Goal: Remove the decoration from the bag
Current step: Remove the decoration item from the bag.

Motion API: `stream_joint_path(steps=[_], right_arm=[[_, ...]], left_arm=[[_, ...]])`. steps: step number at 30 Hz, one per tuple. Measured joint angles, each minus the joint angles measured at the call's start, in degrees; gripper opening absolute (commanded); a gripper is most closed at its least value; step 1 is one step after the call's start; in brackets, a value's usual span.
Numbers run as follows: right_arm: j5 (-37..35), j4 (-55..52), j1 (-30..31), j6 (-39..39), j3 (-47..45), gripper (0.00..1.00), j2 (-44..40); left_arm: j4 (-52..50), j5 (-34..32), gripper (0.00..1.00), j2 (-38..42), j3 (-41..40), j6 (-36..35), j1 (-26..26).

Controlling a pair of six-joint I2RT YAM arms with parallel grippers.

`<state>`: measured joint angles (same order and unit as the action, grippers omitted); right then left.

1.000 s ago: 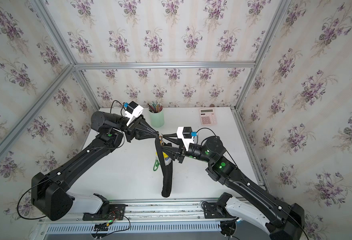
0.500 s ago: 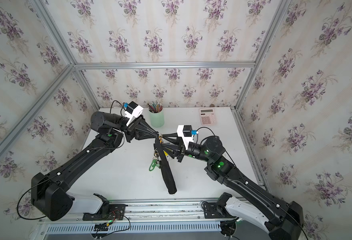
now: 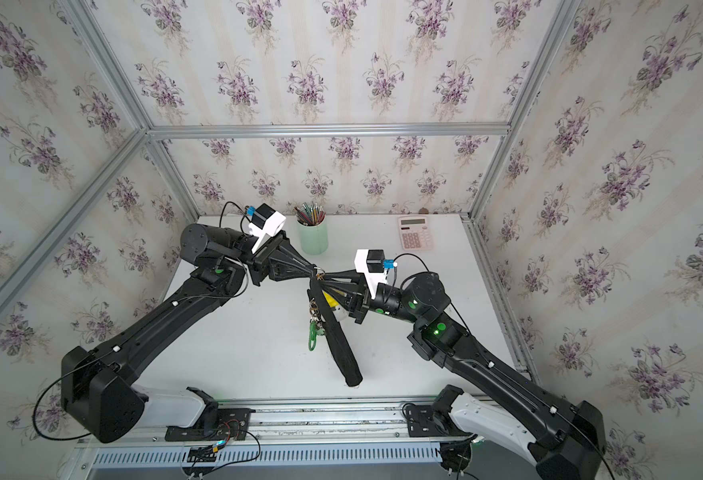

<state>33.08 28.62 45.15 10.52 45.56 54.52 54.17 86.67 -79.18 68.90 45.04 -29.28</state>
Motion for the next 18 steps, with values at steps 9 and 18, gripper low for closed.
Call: stream_joint_path(steps=[9,18], right_arm=[[0.0,0.1,0.0,0.0,-0.1,0.06,-0.5],[-2.4,-1.7,0.1,-1.6,-0.3,0.03,-2.1]], left_arm=[[0.1,0.2,0.0,0.0,-0.2,0.0,0.0],[-2.8,-0.5,0.0,0.6,-0.2,-2.0,0.0]])
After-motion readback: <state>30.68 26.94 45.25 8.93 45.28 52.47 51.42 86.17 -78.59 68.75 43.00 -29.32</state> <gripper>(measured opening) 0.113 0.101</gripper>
